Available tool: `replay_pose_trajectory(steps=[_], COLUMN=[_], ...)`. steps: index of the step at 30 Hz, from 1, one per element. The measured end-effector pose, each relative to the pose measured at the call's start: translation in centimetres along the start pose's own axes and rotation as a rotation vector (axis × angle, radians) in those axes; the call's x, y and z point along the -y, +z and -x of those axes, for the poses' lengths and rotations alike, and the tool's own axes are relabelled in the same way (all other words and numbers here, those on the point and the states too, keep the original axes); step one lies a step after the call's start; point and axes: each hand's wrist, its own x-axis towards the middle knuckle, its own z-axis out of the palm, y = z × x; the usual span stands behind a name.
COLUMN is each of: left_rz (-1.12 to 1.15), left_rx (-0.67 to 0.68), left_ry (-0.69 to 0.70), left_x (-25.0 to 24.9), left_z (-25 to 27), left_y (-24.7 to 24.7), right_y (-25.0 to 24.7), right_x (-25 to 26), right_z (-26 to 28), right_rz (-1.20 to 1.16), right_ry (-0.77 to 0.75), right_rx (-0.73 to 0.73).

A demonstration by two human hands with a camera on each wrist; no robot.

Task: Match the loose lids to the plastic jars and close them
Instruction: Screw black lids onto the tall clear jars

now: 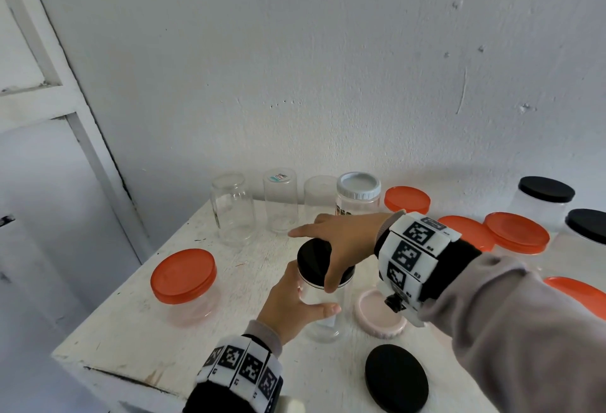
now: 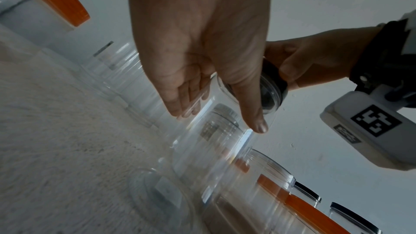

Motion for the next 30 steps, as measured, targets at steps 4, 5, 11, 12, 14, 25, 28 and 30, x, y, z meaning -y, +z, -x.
replay_pose_trajectory(steps=[4, 5, 11, 12, 14, 25, 28, 30], left_rz=[0.000, 0.002, 0.015, 0.013, 0.008, -0.012, -0.004, 0.008], left_rx=[-0.004, -0.007, -0.007, -0.007, -0.007, -0.013, -0.015, -0.013], left_ry=[-0.013, -0.013, 0.005, 0.007, 0.011, 0.016, 0.020, 0.021], left_x=[0.2, 0.3, 0.6, 0.6, 0.5, 0.6, 0.8, 0.7], left_z=[-0.1, -0.1, -0.2, -0.2, -0.2, -0.2, -0.2, -0.2], left_y=[0.0, 0.0, 0.0, 0.0, 0.0, 0.0, 0.0, 0.0], right_y=[-0.3, -0.3, 1.3, 1.6, 1.5, -0.2, 0.3, 1.1], right_x=[0.1, 0.1, 0.2, 0.3, 0.2, -0.1, -0.1, 0.1], right_z=[-0.1, -0.1, -0.9, -0.9, -0.9, -0.1, -0.6, -0.9], right_rz=[0.044, 0.045, 0.055, 0.061, 0.050, 0.026, 0.029, 0.029], right_ry=[-0.070, -0.078, 0.068, 0.088, 0.103, -0.069, -0.006, 0.067], right_rx=[-0.012, -0.024, -0.194, -0.213, -0.180, 0.004, -0.063, -0.137])
